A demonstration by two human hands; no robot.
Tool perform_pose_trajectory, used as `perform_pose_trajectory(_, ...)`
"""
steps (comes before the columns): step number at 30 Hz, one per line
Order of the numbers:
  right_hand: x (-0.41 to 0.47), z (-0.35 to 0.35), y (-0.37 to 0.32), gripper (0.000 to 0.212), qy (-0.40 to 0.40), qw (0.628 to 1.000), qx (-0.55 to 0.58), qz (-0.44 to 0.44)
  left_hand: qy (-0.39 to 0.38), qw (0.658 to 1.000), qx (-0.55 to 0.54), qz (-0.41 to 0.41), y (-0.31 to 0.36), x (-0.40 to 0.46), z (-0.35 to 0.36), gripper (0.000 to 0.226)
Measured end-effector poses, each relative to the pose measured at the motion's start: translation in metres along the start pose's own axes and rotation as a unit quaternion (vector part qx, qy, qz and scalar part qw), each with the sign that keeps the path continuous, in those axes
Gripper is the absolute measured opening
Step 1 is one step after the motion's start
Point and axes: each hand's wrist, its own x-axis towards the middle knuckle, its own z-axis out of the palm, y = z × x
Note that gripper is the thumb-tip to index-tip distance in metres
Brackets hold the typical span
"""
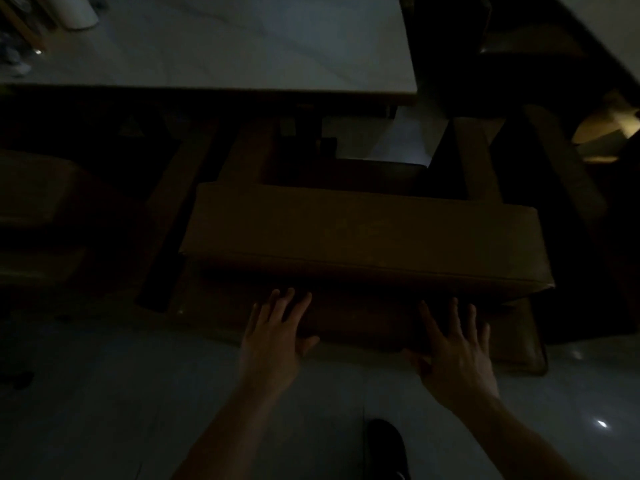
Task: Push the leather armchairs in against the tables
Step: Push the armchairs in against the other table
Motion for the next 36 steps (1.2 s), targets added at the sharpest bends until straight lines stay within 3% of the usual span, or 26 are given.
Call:
perform_pose_trajectory(5, -0.014, 0.004, -0.055, 0.093, 0.014, 0.998, 0.041, -0.05, 0.034, 0.999, 0.03, 0.001, -0.038, -0.014, -0.019, 0.08)
perform_pose_trajectory(8, -0.01, 0.012, -0.077, 0.088, 0.013, 1.0, 0.003, -0.025, 0.007, 0.999, 0.039, 0.0, -0.058, -0.012, -0.023, 0.079)
perform_pose_trajectory(12, -0.003, 0.023, -0.074, 0.069, 0.036, 0.999, -0.005, -0.009, -0.004, 1.0, 0.016, -0.021, -0.061, -0.005, -0.018, 0.074)
perform_pose_trajectory(26, 0.051, 0.01, -0.078, 0.077, 0.083, 0.995, 0.04, -0.025, 0.022, 0.999, 0.025, -0.033, -0.069, 0.051, -0.011, 0.071)
perform_pose_trajectory(36, 0.035, 0.013, -0.063, 0.064, 0.095, 0.992, 0.064, -0.05, 0.007, 0.999, 0.015, -0.032, -0.062, 0.031, -0.005, 0.069)
